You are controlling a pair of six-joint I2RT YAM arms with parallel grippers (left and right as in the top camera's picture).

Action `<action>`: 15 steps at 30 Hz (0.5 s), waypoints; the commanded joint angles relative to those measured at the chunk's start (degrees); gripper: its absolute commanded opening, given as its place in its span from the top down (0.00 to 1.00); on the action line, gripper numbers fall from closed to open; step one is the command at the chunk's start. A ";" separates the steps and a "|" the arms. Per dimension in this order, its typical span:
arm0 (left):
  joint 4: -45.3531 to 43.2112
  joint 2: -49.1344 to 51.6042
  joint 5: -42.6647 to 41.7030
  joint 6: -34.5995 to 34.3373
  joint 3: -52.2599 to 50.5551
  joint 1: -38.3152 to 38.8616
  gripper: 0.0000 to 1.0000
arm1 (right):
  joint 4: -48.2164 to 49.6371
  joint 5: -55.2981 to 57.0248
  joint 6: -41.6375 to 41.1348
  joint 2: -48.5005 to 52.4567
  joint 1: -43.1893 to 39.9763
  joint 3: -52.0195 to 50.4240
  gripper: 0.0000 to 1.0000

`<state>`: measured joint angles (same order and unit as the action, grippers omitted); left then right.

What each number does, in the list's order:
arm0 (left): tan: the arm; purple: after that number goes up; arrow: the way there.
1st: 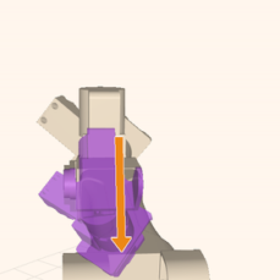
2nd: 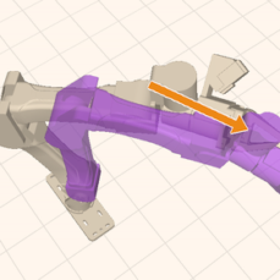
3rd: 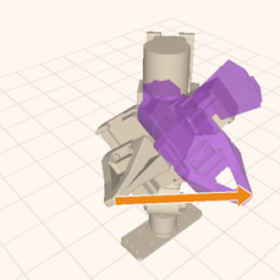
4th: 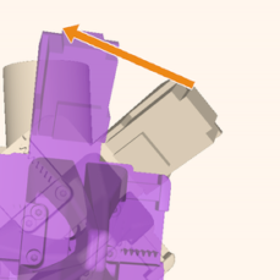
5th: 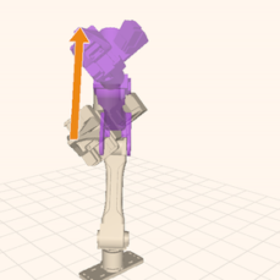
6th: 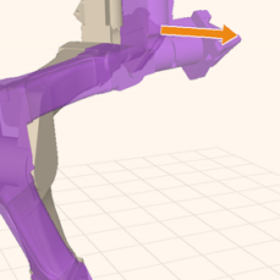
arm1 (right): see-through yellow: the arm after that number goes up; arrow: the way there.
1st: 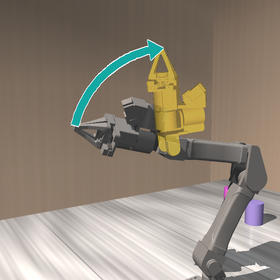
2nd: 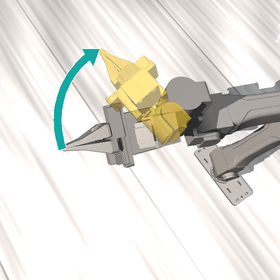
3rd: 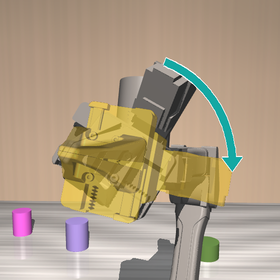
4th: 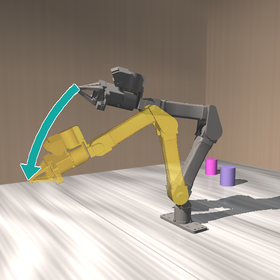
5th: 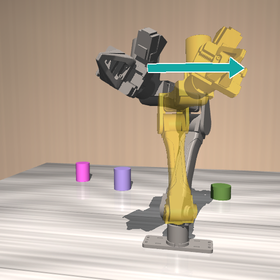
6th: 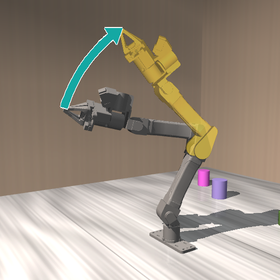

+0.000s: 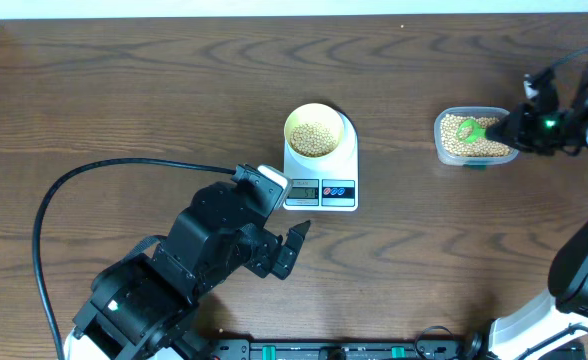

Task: Scoop item into bowl and weigh 50g on scale
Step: 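Move right gripper back to the tub and scoop soybeans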

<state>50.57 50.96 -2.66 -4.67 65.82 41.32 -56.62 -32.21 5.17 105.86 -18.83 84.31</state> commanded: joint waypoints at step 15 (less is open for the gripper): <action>-0.04 -0.04 0.13 -0.09 0.42 -0.15 0.02 | -8.17 32.46 -2.19 0.11 12.81 12.17 0.99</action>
<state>50.57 50.96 -2.66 -4.64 65.82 41.32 -63.94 -7.51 3.55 105.86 -7.94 94.98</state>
